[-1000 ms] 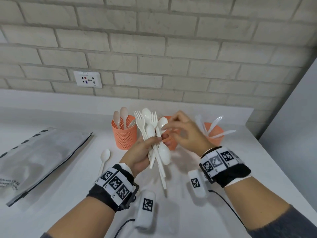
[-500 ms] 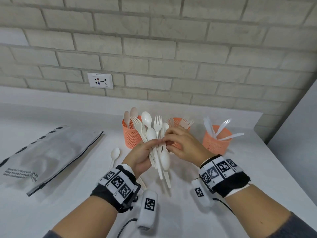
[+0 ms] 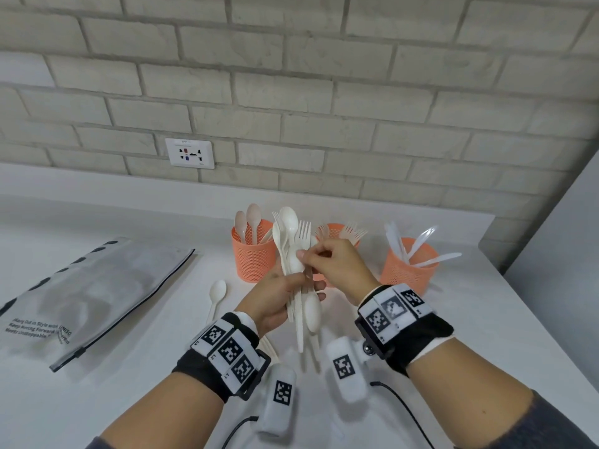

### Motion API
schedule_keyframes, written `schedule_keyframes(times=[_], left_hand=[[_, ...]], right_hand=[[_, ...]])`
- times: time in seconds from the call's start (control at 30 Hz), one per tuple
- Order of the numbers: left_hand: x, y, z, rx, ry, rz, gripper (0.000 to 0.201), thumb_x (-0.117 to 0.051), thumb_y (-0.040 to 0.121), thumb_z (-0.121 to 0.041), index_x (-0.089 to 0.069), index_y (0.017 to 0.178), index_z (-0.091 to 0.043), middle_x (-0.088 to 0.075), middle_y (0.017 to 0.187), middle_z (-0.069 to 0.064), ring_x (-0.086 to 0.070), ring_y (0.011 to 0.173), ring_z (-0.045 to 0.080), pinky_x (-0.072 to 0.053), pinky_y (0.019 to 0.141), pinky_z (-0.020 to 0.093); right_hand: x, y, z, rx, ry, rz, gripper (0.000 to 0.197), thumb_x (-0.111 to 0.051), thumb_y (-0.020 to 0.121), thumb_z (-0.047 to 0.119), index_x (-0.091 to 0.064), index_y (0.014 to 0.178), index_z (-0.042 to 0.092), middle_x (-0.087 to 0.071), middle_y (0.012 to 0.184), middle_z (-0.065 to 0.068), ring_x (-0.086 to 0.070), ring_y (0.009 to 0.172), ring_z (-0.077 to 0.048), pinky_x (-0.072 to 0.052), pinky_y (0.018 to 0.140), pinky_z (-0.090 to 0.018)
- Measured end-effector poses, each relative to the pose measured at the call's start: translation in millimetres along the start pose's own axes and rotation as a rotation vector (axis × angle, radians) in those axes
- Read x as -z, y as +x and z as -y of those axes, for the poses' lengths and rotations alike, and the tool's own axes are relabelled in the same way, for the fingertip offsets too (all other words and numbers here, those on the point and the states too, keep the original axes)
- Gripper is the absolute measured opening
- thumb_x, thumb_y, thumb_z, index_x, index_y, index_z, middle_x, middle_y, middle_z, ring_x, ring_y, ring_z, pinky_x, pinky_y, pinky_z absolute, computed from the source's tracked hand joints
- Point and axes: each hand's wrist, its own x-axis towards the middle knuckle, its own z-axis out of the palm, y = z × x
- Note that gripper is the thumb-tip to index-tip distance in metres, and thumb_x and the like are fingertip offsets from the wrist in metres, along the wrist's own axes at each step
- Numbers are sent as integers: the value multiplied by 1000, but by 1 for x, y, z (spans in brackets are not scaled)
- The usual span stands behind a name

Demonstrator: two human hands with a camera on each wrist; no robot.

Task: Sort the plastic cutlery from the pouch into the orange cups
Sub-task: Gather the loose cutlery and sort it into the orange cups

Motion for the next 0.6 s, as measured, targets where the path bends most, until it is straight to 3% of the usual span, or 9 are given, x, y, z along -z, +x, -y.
schedule_keyframes(times=[0.13,0.3,0.37,0.43,0.6], left_hand=[[3,-1,1,-4,18,-6,39,-48,86,15,-49,121,-2,-58,84,8,-58,60,15,-58,66,35],[5,-4,2,-21,66,2,32,-48,86,15,-51,113,-2,-58,84,10,-58,59,16,-57,65,33],[4,-5,3,-15,77,1,32,-48,86,16,-52,111,-3,-57,84,10,-58,59,16,-56,62,32],[3,-5,4,-15,71,-10,39,-48,86,15,-49,120,-3,-57,84,10,-58,60,16,-55,60,31],[2,-7,9,-3,45,-47,52,-48,86,15,-40,129,-13,-59,83,8,-54,59,16,-54,57,30]], right_hand=[[1,2,6,-220,220,79,18,-64,84,15,-61,66,14,-54,56,3,-46,52,-7,-33,52,-23],[-3,6,5,-337,335,55,14,-64,85,23,-59,76,14,-49,57,5,-41,49,-7,-28,47,-22],[-5,8,3,-348,377,51,15,-64,85,21,-58,72,15,-49,55,5,-39,48,-8,-27,48,-23],[-6,11,2,-331,415,16,15,-62,86,18,-59,72,16,-49,59,3,-38,51,-10,-29,51,-24],[-1,20,9,-265,445,-221,11,-53,89,18,-52,78,16,-52,69,1,-44,62,-11,-31,55,-24]])
